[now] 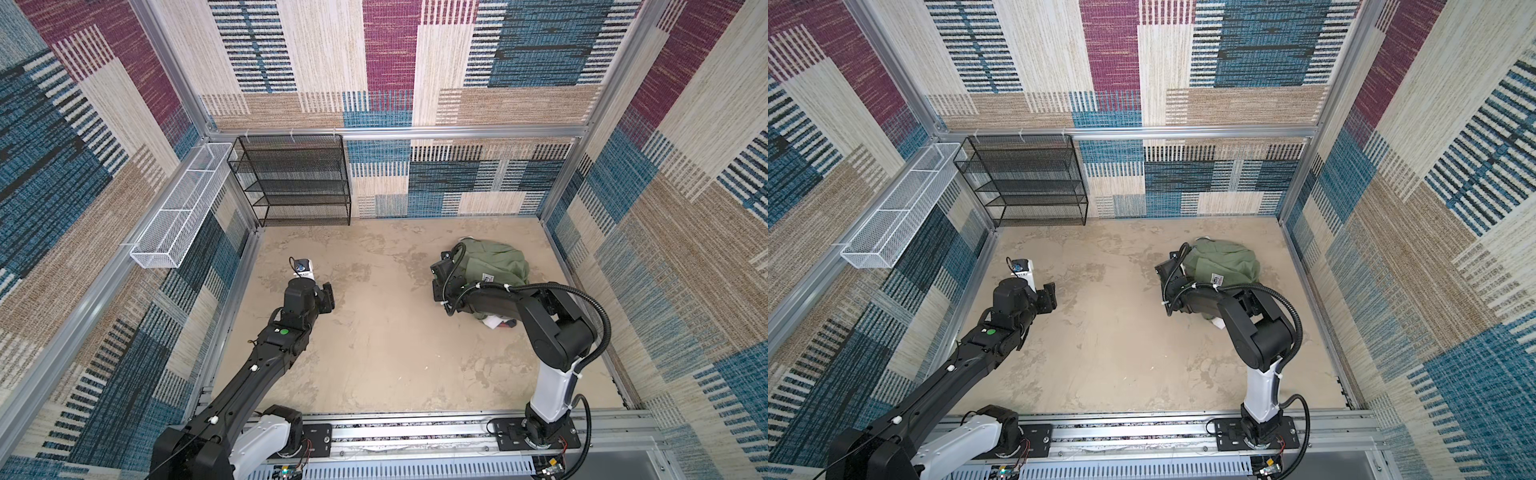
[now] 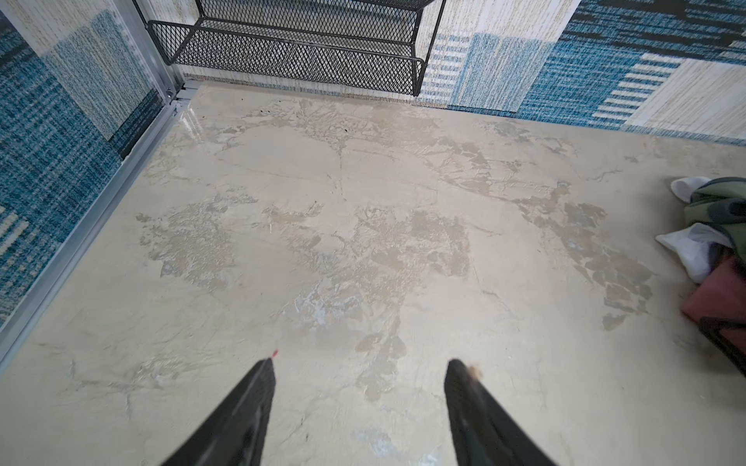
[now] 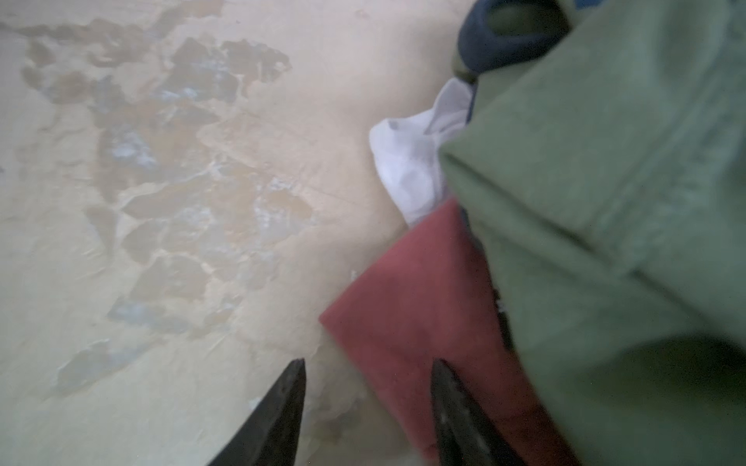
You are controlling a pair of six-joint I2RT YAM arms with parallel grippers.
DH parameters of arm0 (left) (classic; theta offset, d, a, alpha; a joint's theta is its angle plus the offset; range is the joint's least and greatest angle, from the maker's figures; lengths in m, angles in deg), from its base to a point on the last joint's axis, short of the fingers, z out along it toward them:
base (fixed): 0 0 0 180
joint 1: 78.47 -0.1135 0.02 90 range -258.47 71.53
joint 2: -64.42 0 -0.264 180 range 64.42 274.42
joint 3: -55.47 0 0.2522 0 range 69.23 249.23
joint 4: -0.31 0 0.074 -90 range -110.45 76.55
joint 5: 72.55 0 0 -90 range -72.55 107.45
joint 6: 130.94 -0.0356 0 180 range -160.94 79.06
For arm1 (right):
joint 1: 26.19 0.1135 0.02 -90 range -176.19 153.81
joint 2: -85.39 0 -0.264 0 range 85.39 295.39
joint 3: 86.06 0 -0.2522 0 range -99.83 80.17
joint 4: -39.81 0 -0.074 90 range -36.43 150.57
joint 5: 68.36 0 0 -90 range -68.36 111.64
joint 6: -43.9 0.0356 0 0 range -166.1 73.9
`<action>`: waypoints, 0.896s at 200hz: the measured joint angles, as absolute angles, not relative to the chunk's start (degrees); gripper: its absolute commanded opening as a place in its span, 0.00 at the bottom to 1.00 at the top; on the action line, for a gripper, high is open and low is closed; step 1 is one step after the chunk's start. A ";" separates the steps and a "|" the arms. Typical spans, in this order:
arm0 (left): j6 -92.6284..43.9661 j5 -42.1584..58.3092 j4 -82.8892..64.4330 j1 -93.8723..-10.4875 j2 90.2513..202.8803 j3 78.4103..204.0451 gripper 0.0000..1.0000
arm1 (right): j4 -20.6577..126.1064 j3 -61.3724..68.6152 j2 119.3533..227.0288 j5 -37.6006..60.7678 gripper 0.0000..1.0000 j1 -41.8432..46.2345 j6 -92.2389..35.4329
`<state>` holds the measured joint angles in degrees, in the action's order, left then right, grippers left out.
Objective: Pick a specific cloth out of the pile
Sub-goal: 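Reach the right gripper under the green shirt and grasp the pink cloth, then lift the pink cloth out from under the green shirt with the right gripper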
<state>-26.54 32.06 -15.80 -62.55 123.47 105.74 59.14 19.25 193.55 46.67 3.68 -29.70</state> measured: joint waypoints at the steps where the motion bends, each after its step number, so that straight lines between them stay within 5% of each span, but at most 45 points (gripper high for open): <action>1: -26.54 32.04 -15.78 -62.55 123.49 105.72 0.70 | 59.20 19.16 193.64 46.80 0.53 3.68 -29.70; 31: -26.54 31.99 -15.78 -62.55 123.88 105.39 0.70 | 60.58 17.39 196.13 49.45 0.43 2.94 -29.76; 66: -26.50 31.73 -15.67 -62.55 123.93 105.04 0.70 | 60.51 15.51 198.42 51.31 0.00 2.54 -29.98; 108: -26.37 30.77 -15.67 -62.55 123.86 105.04 0.70 | 61.37 15.82 196.67 51.20 0.00 2.33 -29.90; 179: -26.35 30.81 -15.71 -62.55 123.56 105.04 0.70 | 61.87 17.13 178.88 45.25 0.00 -0.34 -29.87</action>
<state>-26.35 30.81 -15.71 -62.55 123.56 105.04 61.87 17.13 178.88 45.25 -0.34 -29.87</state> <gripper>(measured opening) 0.699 0.077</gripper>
